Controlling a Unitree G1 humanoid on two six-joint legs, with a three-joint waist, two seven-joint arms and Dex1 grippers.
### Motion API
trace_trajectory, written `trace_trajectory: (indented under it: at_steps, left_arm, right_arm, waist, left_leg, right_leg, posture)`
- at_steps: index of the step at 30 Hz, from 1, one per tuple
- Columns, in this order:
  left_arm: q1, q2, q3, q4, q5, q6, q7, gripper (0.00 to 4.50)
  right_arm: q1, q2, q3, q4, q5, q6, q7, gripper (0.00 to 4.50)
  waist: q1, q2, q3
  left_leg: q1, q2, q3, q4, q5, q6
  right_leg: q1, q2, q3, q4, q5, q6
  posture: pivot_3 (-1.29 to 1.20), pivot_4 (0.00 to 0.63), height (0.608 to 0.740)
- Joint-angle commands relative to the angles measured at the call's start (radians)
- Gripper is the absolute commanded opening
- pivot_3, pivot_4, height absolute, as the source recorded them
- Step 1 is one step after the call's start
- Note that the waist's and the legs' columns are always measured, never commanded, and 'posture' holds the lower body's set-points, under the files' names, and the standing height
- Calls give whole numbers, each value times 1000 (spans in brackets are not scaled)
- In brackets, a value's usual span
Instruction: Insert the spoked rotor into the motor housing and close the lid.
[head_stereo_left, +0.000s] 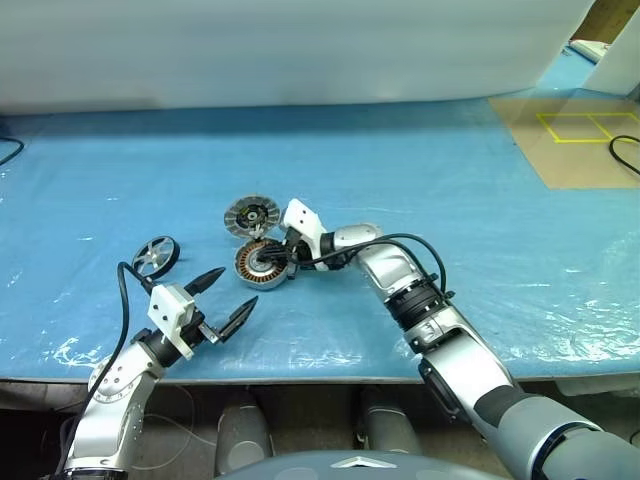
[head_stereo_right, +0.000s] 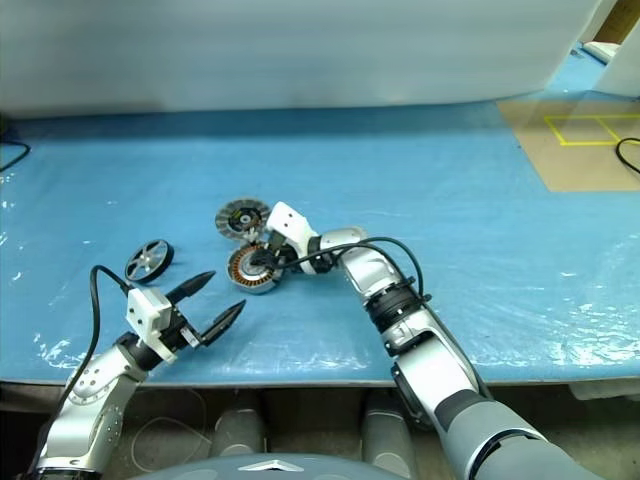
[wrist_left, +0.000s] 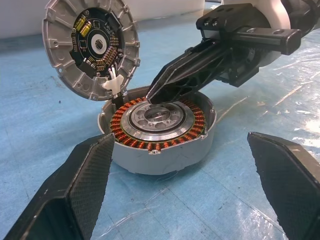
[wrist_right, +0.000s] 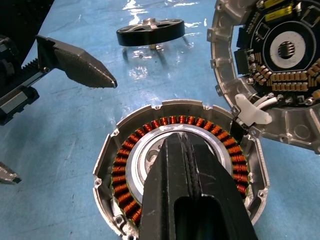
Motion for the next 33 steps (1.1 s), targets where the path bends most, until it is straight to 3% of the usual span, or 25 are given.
trace_trajectory:
  at_steps: [1, 19, 33]
  left_arm:
    - [3, 7, 0, -10, -1, -7, -5, 4500]
    - [2, 8, -1, -7, -2, -9, -9, 4500]
    - [6, 4, 0, -7, 0, -8, -6, 4500]
  right_arm:
    - [-18, 19, -21, -27, 9, -24, -27, 17]
    - [-37, 24, -49, -107, 60, 11, -16, 17]
    - [-22, -26, 42, -119, -10, 32, 4, 17]
  waist:
    - [0, 0, 0]
    - [0, 0, 0]
    - [0, 0, 0]
  left_leg:
    - [0, 0, 0, 0, 0, 0]
    - [0, 0, 0, 0, 0, 0]
    - [0, 0, 0, 0, 0, -1]
  right_leg:
    - [0, 0, 0, 0, 0, 0]
    - [0, 0, 0, 0, 0, 0]
    - [0, 0, 0, 0, 0, 0]
  posture:
    - [0, 150, 740]
    - [0, 150, 740]
    - [0, 150, 740]
